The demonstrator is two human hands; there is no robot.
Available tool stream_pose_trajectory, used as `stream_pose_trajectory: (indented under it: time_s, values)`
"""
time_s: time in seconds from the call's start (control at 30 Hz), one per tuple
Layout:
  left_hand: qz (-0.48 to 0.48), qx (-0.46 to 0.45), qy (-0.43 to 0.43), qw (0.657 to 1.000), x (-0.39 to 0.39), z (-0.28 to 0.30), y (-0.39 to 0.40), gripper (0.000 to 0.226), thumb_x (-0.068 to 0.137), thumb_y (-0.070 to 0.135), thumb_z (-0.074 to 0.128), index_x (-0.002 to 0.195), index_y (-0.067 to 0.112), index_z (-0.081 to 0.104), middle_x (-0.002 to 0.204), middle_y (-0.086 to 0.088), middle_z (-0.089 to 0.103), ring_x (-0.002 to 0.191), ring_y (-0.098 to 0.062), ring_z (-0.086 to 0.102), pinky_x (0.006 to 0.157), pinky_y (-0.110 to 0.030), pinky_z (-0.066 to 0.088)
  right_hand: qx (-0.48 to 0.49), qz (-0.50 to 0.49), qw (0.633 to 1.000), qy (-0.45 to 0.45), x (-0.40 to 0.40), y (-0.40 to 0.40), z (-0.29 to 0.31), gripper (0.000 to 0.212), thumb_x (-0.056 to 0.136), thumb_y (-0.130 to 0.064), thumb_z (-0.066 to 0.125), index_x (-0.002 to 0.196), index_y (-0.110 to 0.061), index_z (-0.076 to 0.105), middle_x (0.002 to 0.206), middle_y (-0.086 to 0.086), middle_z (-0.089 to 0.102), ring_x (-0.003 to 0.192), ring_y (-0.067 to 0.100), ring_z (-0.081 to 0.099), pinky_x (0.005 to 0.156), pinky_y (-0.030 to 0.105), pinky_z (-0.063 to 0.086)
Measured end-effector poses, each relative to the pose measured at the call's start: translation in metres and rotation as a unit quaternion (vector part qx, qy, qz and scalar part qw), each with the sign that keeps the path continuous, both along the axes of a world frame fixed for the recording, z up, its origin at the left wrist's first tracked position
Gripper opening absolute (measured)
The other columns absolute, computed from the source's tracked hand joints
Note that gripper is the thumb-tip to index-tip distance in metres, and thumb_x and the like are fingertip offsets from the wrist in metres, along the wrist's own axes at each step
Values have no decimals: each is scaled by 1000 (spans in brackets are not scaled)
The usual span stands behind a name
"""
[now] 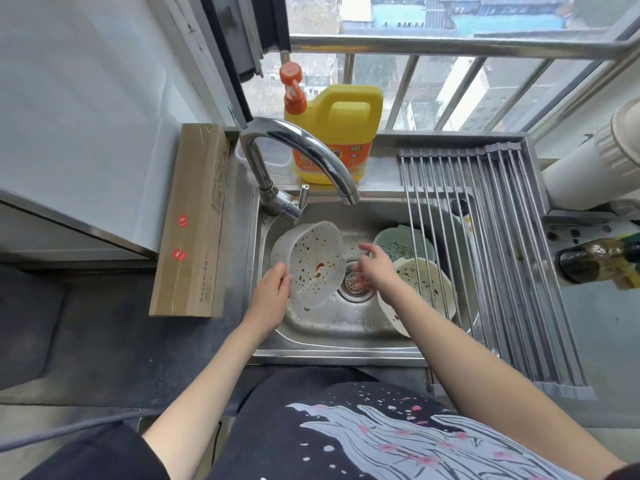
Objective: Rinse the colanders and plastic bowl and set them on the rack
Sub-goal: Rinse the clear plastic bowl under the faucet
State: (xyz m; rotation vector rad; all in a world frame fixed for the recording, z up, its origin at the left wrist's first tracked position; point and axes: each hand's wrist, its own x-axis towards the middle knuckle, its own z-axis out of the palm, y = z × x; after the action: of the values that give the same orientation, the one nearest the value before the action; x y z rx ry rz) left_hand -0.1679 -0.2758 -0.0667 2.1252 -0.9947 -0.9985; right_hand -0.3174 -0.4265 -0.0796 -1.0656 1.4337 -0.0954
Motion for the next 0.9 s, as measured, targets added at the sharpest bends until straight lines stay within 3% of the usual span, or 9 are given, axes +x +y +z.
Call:
stream_pose_trajectory:
  time_s: [0.17, 0.27, 0.4, 0.57, 0.7, 0.77, 0.8, 0.9]
  values:
    - [-40, -20, -44, 998, -2, 11, 3, 31, 100, 15, 39, 70, 19, 32, 71, 3, 38, 65, -8, 35, 60, -24, 31, -41, 10, 998, -36, 9, -14, 24, 32, 103, -21, 34, 132, -18, 46, 87, 9, 57, 51, 14, 52, 45, 23, 45]
    - [-70, -25, -86, 994, -7, 16, 4, 29, 100, 18, 40, 72, 20, 32, 71, 6, 39, 64, -7, 35, 58, -20, 32, -33, 20, 999, -32, 13, -14, 33, 28, 102, -27, 35, 116, -11, 54, 81, 7, 58, 49, 14, 51, 43, 21, 42]
    - [-131, -37, -139, 981, -14, 24, 6, 23, 100, 21, 41, 79, 15, 34, 74, 5, 39, 65, -14, 42, 61, -28, 37, 31, -9, 999, -38, 17, -4, 38, 40, 102, -34, 34, 84, -8, 58, 73, 6, 56, 52, 15, 48, 48, 22, 38]
    - [-208, -33, -238, 948, -22, 23, 13, 16, 101, 23, 40, 89, 12, 43, 87, 0, 39, 72, -19, 40, 61, -30, 32, 118, -106, 984, -82, 14, 4, 39, 37, 102, -34, 39, 80, -5, 49, 69, 7, 51, 51, 13, 41, 40, 19, 32]
    - [-251, -41, -314, 915, -27, 16, 20, 5, 91, 10, 56, 89, 7, 52, 87, -9, 51, 72, -21, 39, 63, -31, 34, 184, -138, 970, -84, 6, 11, 34, 39, 103, -34, 34, 80, -5, 47, 62, 4, 44, 45, 8, 35, 29, 14, 27]
    - [-245, -39, -331, 910, -27, 13, 23, 16, 81, 3, 66, 84, 9, 52, 79, -7, 52, 68, -24, 48, 81, -41, 49, 196, -150, 966, -77, 3, 14, 27, 39, 104, -35, 31, 86, -6, 49, 62, 3, 46, 36, 6, 33, 28, 13, 25]
    - [-244, -38, -335, 909, -26, 14, 24, 20, 78, 1, 69, 83, 10, 51, 77, -6, 53, 69, -25, 53, 93, -46, 47, 201, -158, 964, -77, 1, 15, 24, 37, 104, -34, 30, 87, -6, 49, 63, 3, 46, 32, 5, 32, 27, 13, 24]
    - [-255, -51, -358, 897, -24, 19, 27, 28, 71, 2, 77, 78, 12, 52, 70, -4, 54, 65, -24, 59, 95, -48, 49, 227, -174, 954, -88, -8, 19, 25, 33, 105, -26, 33, 81, -8, 48, 64, 3, 48, 29, 4, 30, 27, 12, 23]
